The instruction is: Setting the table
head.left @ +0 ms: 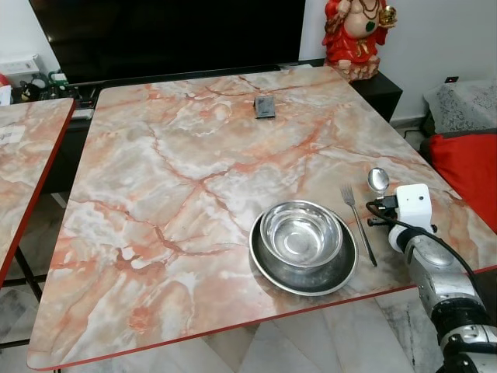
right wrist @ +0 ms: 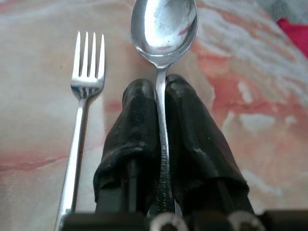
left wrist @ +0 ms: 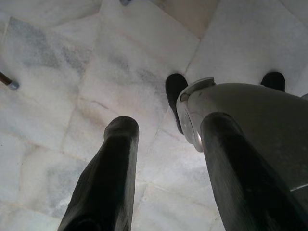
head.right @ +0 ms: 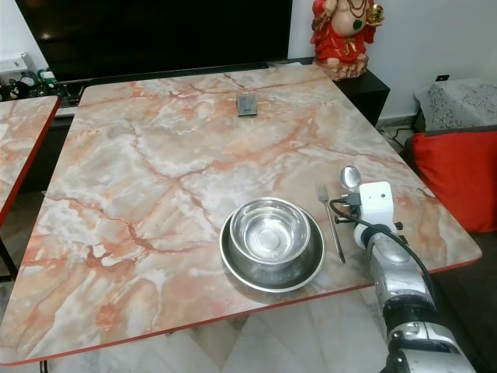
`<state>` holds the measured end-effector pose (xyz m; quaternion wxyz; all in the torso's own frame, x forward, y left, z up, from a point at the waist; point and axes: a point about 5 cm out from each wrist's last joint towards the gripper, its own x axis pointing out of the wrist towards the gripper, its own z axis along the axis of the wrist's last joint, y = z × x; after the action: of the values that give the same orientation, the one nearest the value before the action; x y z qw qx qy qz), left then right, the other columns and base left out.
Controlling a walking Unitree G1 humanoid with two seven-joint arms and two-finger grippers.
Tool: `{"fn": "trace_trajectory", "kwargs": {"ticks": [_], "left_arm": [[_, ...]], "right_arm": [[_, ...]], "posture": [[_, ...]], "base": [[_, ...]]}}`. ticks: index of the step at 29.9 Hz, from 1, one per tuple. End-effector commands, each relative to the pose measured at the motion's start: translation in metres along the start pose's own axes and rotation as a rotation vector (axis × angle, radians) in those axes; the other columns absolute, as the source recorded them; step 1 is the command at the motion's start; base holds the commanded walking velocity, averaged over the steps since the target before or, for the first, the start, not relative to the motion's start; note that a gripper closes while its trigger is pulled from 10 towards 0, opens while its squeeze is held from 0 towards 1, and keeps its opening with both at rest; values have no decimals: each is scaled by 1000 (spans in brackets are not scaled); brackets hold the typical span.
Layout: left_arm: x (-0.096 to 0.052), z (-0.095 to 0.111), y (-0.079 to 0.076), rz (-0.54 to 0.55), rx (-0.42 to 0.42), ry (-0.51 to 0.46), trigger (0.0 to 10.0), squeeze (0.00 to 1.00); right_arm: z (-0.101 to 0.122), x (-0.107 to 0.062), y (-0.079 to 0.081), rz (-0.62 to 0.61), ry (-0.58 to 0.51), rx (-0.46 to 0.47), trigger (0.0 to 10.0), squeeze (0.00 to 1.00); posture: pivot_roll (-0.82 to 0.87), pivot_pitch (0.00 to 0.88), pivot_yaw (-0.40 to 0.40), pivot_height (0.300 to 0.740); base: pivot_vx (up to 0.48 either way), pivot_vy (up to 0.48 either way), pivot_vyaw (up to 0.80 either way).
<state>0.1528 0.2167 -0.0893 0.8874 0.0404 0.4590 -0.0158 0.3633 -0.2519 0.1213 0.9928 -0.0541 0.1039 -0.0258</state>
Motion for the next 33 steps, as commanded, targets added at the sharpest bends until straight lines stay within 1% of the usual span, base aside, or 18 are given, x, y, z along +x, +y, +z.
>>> {"fn": "trace_trajectory", "kwargs": {"ticks": [1, 7, 19, 33], "left_arm": [[-2, -7, 0, -5, 4, 20, 10000, 0], [-2, -7, 0, -5, 5, 15, 10000, 0], [-4, -11, 5, 2, 9, 20, 10000, 0], [-3, -9, 4, 0, 11, 13, 10000, 0]], "right_arm": [[-2, 1, -3, -17, 7, 36, 10000, 0], [-10, 1, 0, -16, 36, 34, 10000, 0], [-13, 2, 2, -16, 47, 55, 10000, 0], [-14, 3, 5, -9, 47, 59, 10000, 0]], "posture": [[-25, 154, 23, 740], [-17, 156, 26, 740], [-7, 155, 31, 740], [-4, 155, 30, 740]], "base": [[0, 0, 0], [0, 0, 0], [0, 0, 0], [0, 0, 0]]}}
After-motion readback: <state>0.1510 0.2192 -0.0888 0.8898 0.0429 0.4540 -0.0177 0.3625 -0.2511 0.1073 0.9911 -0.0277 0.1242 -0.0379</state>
